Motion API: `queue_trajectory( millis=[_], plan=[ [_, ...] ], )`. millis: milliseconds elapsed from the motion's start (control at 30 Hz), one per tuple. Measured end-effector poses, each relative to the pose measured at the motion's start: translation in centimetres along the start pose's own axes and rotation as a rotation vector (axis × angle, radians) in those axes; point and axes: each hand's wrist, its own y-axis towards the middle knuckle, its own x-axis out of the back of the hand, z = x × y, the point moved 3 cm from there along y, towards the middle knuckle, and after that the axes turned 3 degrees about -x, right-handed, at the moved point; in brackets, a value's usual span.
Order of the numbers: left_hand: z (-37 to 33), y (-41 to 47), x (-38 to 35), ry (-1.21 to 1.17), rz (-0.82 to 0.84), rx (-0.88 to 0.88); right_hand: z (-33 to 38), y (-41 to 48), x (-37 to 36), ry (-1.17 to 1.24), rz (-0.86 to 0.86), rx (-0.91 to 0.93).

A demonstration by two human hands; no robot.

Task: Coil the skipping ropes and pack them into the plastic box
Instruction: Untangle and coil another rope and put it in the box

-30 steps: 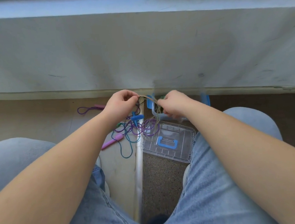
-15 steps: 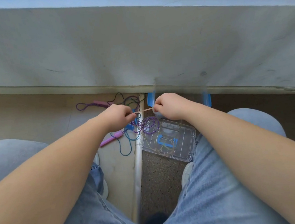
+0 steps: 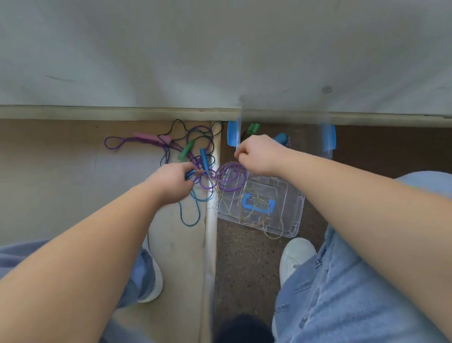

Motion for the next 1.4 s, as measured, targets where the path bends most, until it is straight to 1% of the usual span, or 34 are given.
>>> queue_trajectory(
  millis=[133,233,367,433,500,633,733,800,867,1000,1100,1200,1267,1333,1400],
  plan=[
    [1.2,2.6,-1.8,0.045,0.023,-0.002,-0.1,3.2,-2.8,0.045,0.001,0.009],
    [2.1,4.9,-3.1,0.037,0.007,-0.013,-0.8,5.5,-4.8,0.099,0.001,-0.029],
    [2.9,8.2,-4.3,0.055,-0.004,-0.057,-1.5,8.5,-7.6,0.157,0.041,-0.105],
    [3.1,9.8,-4.8,0.085,0.038,-0.064,-1.6,9.8,-8.9,0.133,0.08,-0.129],
    [3.3,11.4,-5.4,0.128,0.079,-0.058,-1.5,11.0,-10.1,0.106,0.115,-0.117],
    [3.9,14.5,-6.5,0.202,0.1,-0.091,-1.8,13.3,-12.2,0.077,0.117,-0.133],
    [3.9,16.5,-7.0,0.247,0.115,-0.093,-2.6,14.5,-13.8,0.0,0.221,-0.172],
    [3.7,17.5,-7.1,0.309,0.155,-0.126,-2.9,15.1,-14.4,0.002,0.281,-0.183],
    [3.5,18.2,-7.2,0.402,0.171,-0.16,-3.1,15.4,-14.5,0.015,0.299,-0.183],
    [3.7,18.6,-7.2,0.512,0.113,-0.144,-3.3,15.7,-14.2,0.045,0.298,-0.159],
    [4.0,18.6,-7.4,0.596,0.065,-0.171,-3.8,15.8,-14.2,0.082,0.312,-0.21],
    [3.8,17.6,-6.9,0.55,0.061,-0.18,-3.9,15.1,-13.7,0.135,0.294,-0.219],
    [3.4,16.4,-6.2,0.509,0.005,-0.205,-3.6,14.3,-13.1,0.152,0.285,-0.205],
    [3.1,14.8,-5.3,0.482,-0.05,-0.188,-3.1,13.3,-12.4,0.157,0.274,-0.21],
    [2.7,13.2,-4.7,0.528,-0.066,-0.183,-2.4,12.4,-11.8,0.155,0.253,-0.219]
  ],
)
